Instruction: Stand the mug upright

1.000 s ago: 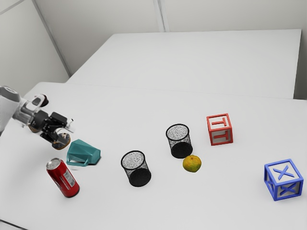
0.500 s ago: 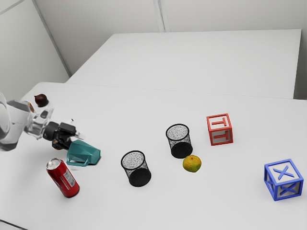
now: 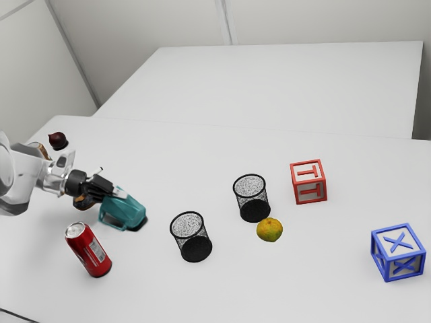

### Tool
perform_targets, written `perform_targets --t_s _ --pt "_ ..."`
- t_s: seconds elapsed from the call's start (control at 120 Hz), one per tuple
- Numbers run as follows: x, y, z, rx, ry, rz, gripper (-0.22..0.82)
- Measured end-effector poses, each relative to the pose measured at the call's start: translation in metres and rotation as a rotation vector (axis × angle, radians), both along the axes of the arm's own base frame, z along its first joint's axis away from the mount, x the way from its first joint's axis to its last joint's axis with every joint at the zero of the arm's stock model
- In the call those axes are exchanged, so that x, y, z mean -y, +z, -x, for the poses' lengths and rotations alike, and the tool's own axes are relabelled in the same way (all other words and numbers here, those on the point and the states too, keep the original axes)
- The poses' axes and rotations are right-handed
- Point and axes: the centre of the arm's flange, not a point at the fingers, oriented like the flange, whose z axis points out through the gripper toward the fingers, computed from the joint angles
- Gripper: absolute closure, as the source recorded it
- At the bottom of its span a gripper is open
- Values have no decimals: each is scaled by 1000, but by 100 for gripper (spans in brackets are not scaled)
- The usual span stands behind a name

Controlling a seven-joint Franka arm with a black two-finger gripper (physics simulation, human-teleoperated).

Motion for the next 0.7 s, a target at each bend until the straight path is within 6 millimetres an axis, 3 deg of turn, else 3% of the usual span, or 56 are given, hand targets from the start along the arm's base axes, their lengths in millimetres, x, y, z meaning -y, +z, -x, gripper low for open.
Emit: perform_targets --t_s 0.167,0.258,0.333,0.408,0.525,0.633,0.7 --pt "4 7 -2 37 -15 21 74" --pt "13 36 -10 96 -44 19 76" --pt "32 71 -32 153 -113 -17 76" --pt "57 119 -53 196 -229 -137 77" --pt "70 153 -76 166 -386 -423 78" --pt "116 163 -107 173 -512 -666 78" --pt "125 161 -118 175 -526 -785 79"
